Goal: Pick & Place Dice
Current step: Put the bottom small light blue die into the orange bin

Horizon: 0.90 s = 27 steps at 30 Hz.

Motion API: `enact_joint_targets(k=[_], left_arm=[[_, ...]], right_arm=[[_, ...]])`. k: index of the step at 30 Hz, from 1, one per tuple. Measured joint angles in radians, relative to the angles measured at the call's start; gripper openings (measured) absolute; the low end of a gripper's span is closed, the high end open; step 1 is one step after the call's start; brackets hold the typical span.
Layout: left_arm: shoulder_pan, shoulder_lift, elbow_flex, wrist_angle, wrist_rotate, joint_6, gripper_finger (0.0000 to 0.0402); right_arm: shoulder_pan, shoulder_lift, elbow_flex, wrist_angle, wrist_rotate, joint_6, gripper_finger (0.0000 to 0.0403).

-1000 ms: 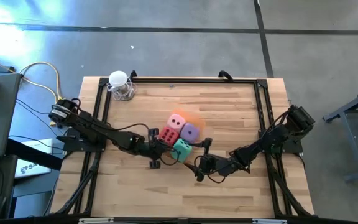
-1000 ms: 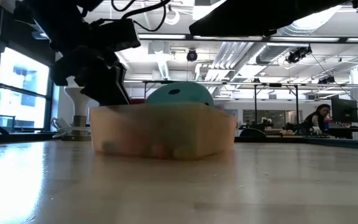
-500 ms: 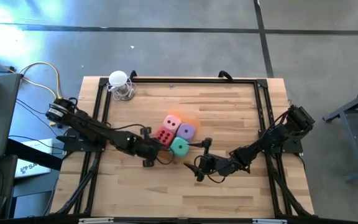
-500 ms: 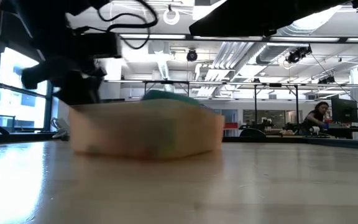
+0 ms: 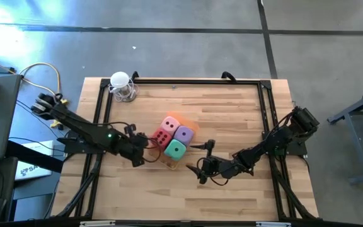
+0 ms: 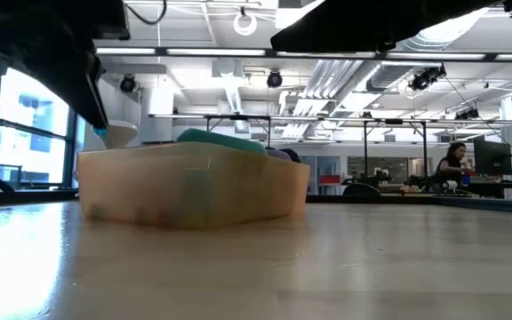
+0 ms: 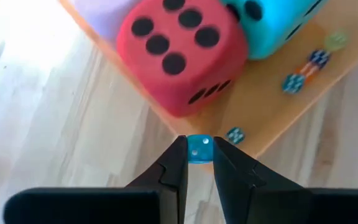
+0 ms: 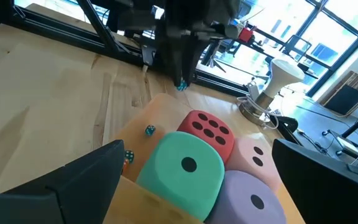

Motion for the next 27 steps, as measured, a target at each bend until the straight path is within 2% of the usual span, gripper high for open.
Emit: enact_joint_targets(k=[6,16,20,27], left_arm=[[-0.016,-0.020,0.000,0.061,-0.010,0.015,0.0059],[0.008,0.058,0.001,0.214,-0.010,0.099,0.0060],[0.010,0.095,0.002,0.218,-0.011,0.101,0.0060],[0.010,0.150,0.002,0.275,-0.028,0.199,0.0068]], right_arm=[[0.000,0.000,0.000,0.000,0.000,0.000,0.0400],[0.000,0.000,0.000,0.000,0.000,0.000,0.0400],[0.000,0.000,0.000,0.000,0.000,0.000,0.0400],[0.000,0.000,0.000,0.000,0.002,0.000,0.0400]])
